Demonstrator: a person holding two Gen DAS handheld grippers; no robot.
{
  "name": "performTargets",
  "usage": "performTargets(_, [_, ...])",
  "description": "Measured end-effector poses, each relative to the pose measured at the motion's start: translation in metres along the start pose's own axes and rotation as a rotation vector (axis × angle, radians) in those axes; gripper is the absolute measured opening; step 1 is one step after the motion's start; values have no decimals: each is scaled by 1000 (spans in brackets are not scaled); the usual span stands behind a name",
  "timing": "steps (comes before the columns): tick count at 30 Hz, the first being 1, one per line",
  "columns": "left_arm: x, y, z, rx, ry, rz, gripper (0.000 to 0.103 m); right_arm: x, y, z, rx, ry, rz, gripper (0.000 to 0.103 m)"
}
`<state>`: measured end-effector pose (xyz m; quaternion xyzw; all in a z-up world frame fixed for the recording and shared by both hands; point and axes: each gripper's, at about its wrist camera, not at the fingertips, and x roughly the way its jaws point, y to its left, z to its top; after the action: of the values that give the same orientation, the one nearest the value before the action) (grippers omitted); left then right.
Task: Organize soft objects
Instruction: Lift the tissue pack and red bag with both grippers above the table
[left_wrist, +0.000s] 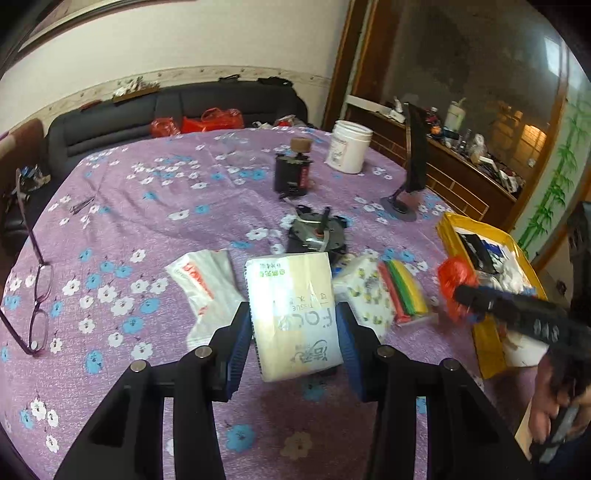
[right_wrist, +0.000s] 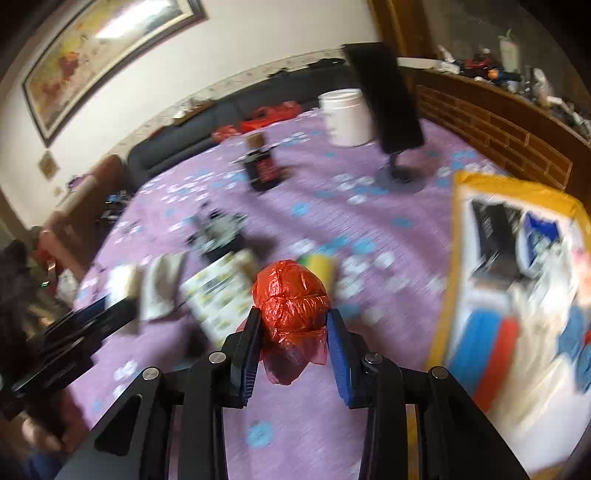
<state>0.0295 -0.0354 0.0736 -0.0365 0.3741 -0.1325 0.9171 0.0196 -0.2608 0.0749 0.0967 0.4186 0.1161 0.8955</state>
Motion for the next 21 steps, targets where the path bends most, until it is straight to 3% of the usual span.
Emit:
performTargets(3, [-3,-13,-7,40,-22,-11,44,-8,22,-23,-83,-58,-41,37])
performTargets(10, [-2,-47,-24,146,-39,0,44,-4,28,-44,-72,-97,-56,37])
performTargets(21, [-11,-67,-33,261,-143,124,44,-10,30,-46,-90,-137,-62,37])
